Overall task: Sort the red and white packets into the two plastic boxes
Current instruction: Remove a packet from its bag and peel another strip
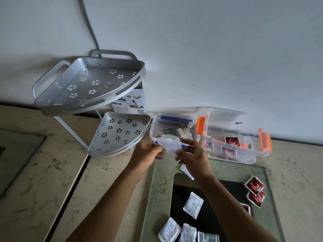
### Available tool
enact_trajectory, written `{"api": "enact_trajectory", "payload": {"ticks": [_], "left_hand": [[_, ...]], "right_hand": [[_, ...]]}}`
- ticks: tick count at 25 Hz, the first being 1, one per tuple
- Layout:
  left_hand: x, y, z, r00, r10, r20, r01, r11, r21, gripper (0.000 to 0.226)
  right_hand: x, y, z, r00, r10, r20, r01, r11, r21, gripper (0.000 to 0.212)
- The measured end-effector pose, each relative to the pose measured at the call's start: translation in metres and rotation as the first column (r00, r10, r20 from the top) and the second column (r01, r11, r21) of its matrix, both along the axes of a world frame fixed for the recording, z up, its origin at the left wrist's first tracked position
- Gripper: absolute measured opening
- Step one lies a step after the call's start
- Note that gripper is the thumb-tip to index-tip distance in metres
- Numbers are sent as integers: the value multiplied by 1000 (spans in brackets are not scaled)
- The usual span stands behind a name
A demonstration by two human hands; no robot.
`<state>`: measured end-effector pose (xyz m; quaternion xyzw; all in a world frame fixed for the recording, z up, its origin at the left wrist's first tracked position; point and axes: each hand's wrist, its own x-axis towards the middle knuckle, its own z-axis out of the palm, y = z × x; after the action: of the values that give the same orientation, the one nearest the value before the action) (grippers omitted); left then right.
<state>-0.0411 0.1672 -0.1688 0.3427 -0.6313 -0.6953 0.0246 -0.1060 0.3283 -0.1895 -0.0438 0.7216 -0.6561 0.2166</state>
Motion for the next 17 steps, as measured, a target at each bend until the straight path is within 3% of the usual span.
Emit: {"api": "enact_trajectory", "payload": {"ticks": [4, 7, 11, 13, 17], "left_hand": [[23, 10, 1, 999, -10, -50, 16, 993, 120, 8], [40, 19, 7, 995, -29, -95, 45, 984, 171, 11], [67, 22, 9, 979, -204, 27, 204, 979, -28, 23], [77, 21, 13, 970, -239, 53, 241, 970, -31, 29], [92, 28, 39, 985, -139, -107, 144, 988, 46, 26]], "right_hand": [[17, 7, 15, 980, -15, 200, 43, 989, -140, 42], [29, 9, 30, 947, 21, 321, 49, 977, -209, 20], [40, 12, 40, 987, 71, 142, -61, 996, -70, 19], [45, 14, 48, 992, 101, 75, -97, 994, -53, 12], [65, 25, 68, 977, 209, -38, -210, 977, -24, 11]]}}
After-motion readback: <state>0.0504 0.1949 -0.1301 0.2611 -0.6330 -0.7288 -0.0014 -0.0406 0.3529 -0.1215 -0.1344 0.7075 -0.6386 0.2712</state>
